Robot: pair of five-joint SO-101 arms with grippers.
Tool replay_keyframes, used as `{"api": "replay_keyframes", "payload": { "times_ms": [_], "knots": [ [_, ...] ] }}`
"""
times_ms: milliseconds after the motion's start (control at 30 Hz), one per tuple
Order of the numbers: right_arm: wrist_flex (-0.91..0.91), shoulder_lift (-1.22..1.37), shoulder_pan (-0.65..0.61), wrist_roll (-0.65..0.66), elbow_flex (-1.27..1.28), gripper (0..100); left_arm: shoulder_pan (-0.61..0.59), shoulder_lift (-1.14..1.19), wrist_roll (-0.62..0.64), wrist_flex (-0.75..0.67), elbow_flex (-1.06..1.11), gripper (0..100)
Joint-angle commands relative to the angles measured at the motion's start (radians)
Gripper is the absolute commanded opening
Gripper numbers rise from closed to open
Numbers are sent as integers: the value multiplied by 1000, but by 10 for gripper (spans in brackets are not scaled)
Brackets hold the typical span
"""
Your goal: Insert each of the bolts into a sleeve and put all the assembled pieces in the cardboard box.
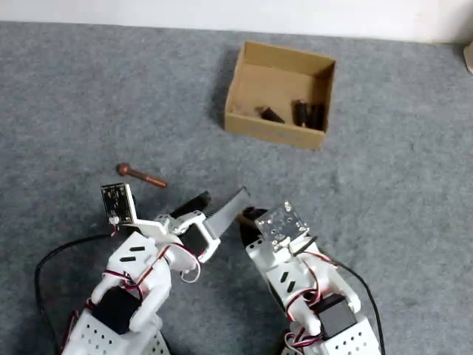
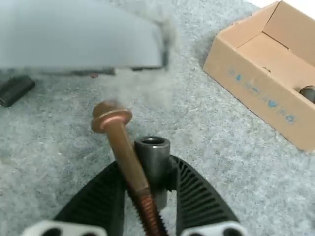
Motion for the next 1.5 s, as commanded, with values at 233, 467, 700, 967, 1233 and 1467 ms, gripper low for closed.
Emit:
{"api": "replay_keyframes", "payload": {
  "times_ms": [233,467,700,967,1233,1467],
  "knots": [
    [-8,-12,-4,-11,-13,5,-137,-8,8,-32,-25,306],
    [-7,-12,-2,-15,-15,5,-275,-8,69,-101,-19,305],
    [110,-12,-4,-18,-104,5,-275,-8,66,-101,-19,305],
    [42,-12,2,-14,-108,5,-272,-5,66,-101,-18,305],
    [-159,-10,70,-17,54,5,-147,-5,6,-103,24,305],
    [-163,-10,68,-14,81,5,-36,-5,-69,-98,62,305]
  ]
}}
